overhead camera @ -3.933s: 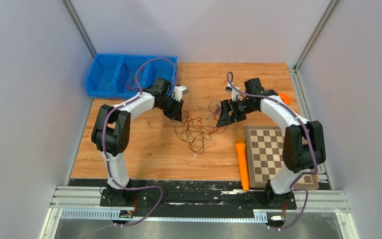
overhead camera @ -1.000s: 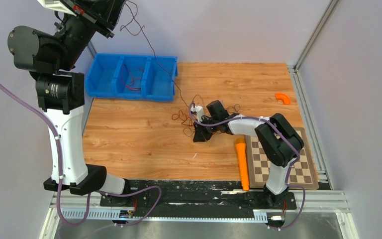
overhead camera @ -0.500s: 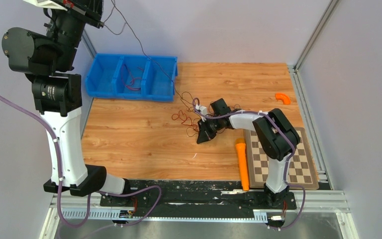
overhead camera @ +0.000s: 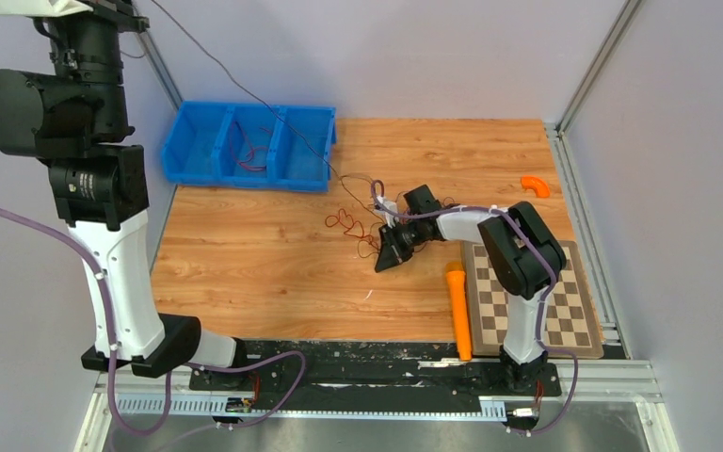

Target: Untangle the cables

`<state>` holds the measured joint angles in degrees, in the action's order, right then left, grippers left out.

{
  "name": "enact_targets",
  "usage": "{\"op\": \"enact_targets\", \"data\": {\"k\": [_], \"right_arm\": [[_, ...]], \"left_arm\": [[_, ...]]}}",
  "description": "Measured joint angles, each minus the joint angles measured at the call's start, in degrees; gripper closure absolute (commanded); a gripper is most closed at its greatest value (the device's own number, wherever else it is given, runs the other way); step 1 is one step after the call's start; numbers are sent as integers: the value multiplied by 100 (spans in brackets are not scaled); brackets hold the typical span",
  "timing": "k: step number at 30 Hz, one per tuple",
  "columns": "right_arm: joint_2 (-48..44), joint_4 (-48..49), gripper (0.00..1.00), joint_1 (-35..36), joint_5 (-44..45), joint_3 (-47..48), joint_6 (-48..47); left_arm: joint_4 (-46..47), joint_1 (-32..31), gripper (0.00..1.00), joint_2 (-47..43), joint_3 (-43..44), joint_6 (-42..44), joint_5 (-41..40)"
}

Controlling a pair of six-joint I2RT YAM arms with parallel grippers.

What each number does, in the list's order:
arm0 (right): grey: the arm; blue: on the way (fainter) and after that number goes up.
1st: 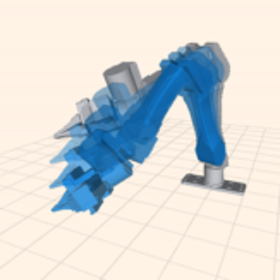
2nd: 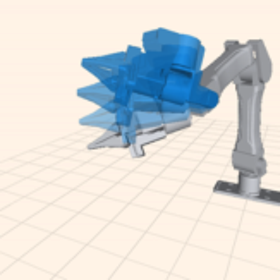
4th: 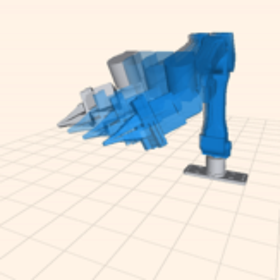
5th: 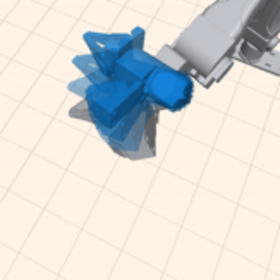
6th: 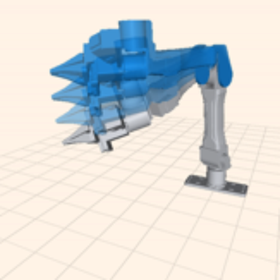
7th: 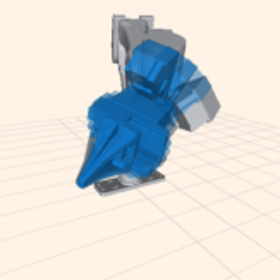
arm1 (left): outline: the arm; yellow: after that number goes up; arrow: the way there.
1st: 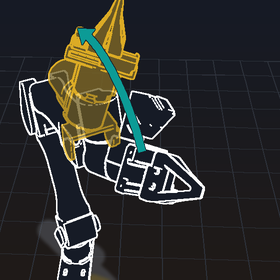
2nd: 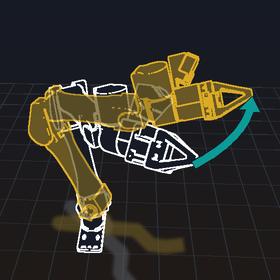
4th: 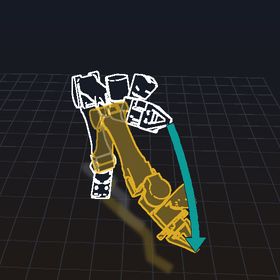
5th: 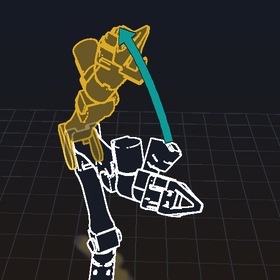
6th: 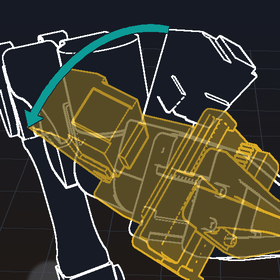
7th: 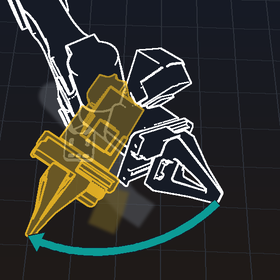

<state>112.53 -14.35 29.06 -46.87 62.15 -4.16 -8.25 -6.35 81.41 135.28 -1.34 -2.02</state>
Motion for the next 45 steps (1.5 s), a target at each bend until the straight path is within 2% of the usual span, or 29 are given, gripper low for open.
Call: {"op": "enact_targets", "data": {"k": [6, 9, 14, 18, 22, 27, 32, 36, 40, 45], "right_arm": [[79, -315, 100, -439, -321, 2, 201], [42, -437, 100, -573, -358, -31, 212], [-247, -671, 100, -621, -254, -50, 146], [-619, -739, 100, -610, -256, -39, 120], [-861, -789, 100, -595, -297, -13, 74], [-966, -979, 100, -350, -354, -13, -116], [-1119, -1189, 100, 339, -356, -9, -404], [-1226, -1327, 100, 695, -352, 55, -522], [-1244, -1377, 100, 767, -317, 212, -496], [-1189, -1375, 100, 835, -221, 494, -289]], "left_arm": [[293, 2, 100, -92, 85, 820, -501], [144, 2, 100, -448, -402, 933, -431], [-479, 2, 100, -1364, -2103, 782, 435], [-920, 7, 100, -1943, -3617, 490, 1711], [-1521, 7, 100, -2181, -4968, 280, 3134], [-2374, -81, 100, -2179, -6441, 282, 4435], [-2455, -522, 100, -2312, -7635, 391, 5060], [-2404, -852, 98, -2444, -8107, 564, 5386], [-1882, -1088, 95, -2616, -8677, 393, 5657], [-1119, -1403, 98, -2938, -9353, 2, 5648]]}}
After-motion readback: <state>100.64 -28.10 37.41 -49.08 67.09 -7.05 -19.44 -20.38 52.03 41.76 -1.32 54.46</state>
